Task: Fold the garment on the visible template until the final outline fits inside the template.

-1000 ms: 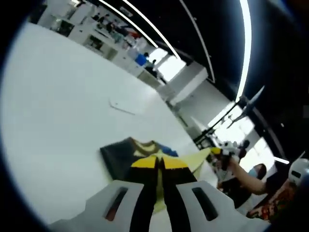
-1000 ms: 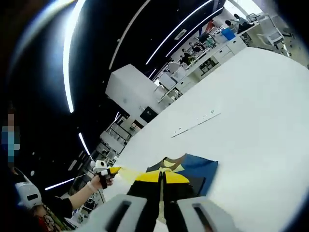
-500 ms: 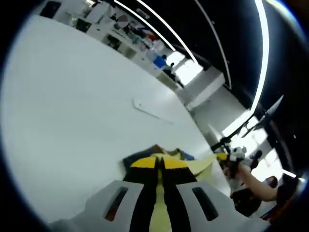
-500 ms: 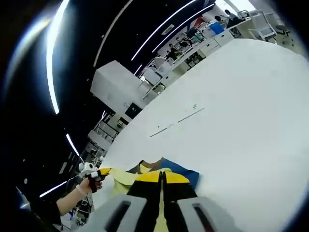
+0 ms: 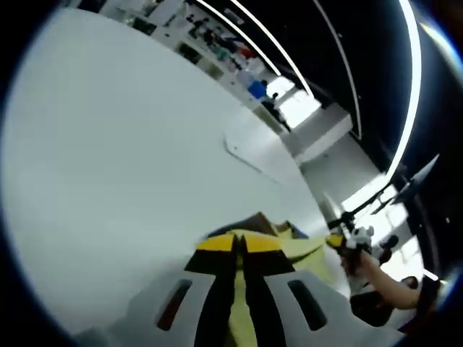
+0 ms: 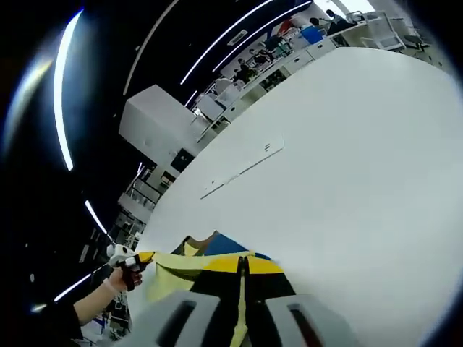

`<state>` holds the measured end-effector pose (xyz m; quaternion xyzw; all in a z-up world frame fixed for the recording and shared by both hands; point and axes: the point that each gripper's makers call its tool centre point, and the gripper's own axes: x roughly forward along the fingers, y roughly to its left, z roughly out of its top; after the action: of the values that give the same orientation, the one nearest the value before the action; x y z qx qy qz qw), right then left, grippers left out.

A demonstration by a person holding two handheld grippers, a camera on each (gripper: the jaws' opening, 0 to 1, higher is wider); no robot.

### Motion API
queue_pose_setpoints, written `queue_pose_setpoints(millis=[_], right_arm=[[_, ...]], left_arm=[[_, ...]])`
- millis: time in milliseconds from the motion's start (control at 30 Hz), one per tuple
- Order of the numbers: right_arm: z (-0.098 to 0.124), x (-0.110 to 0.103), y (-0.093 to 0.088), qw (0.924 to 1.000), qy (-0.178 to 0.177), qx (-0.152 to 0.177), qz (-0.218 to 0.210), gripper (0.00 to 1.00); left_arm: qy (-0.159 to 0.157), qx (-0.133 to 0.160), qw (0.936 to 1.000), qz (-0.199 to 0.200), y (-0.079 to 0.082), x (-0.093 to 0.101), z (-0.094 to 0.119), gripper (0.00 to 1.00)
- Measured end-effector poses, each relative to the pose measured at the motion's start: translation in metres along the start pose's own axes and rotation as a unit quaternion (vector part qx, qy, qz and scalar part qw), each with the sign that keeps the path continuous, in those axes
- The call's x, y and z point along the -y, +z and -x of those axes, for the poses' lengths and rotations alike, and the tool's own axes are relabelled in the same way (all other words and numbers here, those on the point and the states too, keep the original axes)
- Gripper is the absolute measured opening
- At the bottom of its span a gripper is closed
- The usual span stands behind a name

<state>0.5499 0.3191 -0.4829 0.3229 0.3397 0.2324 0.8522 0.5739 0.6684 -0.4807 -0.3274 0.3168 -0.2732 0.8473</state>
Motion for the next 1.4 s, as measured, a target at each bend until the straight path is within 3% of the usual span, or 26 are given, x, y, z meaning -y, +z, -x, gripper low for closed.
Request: queue_pose_setpoints(millis=[333,600,667,733,767,833,900,967,1033,1133,1200,1300,1333,1367,1400], right_arm=[[-0.011,0.018,-0.017,0.9996,-0.023,-0.016,-0.005,0.00],[-0.013,0.026,-0.024,0.9989,-0.037,-0.028,0.007,0.00],[-0.013,0.024,-0.023,0.9988,-0.035,-0.026,0.022,0.00],[-0.010,0.023,-0.021,0.9981,-0.038,-0.023,0.043,0.00],[-0.009,0.023,-0.018,0.9974,-0.039,-0.016,0.059,0.00],[-0.004,0.020,-0.018,0.9967,-0.036,-0.020,0.070,0.00],[0.000,0.019,-0.014,0.9932,-0.037,-0.018,0.109,0.08],[0.005,0.017,-0.012,0.9875,-0.043,-0.018,0.151,0.14],[0.006,0.023,-0.004,0.9821,-0.045,-0.021,0.182,0.17],[0.009,0.020,-0.006,0.9766,-0.047,-0.026,0.208,0.24],[0.010,0.018,-0.008,0.9637,-0.049,-0.036,0.260,0.27],[0.010,0.018,-0.010,0.9467,-0.059,-0.049,0.313,0.32],[0.010,0.018,-0.012,0.9382,-0.063,-0.060,0.335,0.33],[0.010,0.018,-0.011,0.9296,-0.067,-0.062,0.357,0.34],[0.010,0.018,-0.010,0.9153,-0.072,-0.067,0.390,0.34]], left_arm=[[0.040,-0.013,0.9991,0.004,-0.018,-0.023,-0.006,0.00],[0.061,-0.032,0.9971,-0.031,-0.028,-0.031,-0.006,0.00],[0.056,-0.032,0.9966,-0.052,-0.027,-0.028,-0.006,0.00],[0.025,-0.028,0.9941,-0.102,-0.023,-0.019,-0.006,0.01],[0.037,-0.040,0.9939,-0.096,-0.025,-0.022,-0.003,0.01],[0.036,-0.039,0.9889,-0.139,-0.020,-0.022,0.000,0.02],[0.038,-0.033,0.9865,-0.156,-0.013,-0.023,0.004,0.06],[0.042,-0.033,0.9841,-0.170,-0.009,-0.025,0.007,0.15],[0.049,-0.036,0.9756,-0.211,-0.004,-0.028,0.010,0.23],[0.044,-0.039,0.9710,-0.232,-0.004,-0.024,0.012,0.27],[0.037,-0.048,0.9629,-0.263,-0.004,-0.020,0.012,0.31],[0.033,-0.075,0.9381,-0.336,-0.009,-0.018,0.013,0.37],[0.027,-0.083,0.9256,-0.368,-0.011,-0.016,0.012,0.40],[0.026,-0.094,0.9194,-0.381,-0.014,-0.016,0.012,0.40],[0.029,-0.107,0.9077,-0.405,-0.017,-0.016,0.013,0.39]])
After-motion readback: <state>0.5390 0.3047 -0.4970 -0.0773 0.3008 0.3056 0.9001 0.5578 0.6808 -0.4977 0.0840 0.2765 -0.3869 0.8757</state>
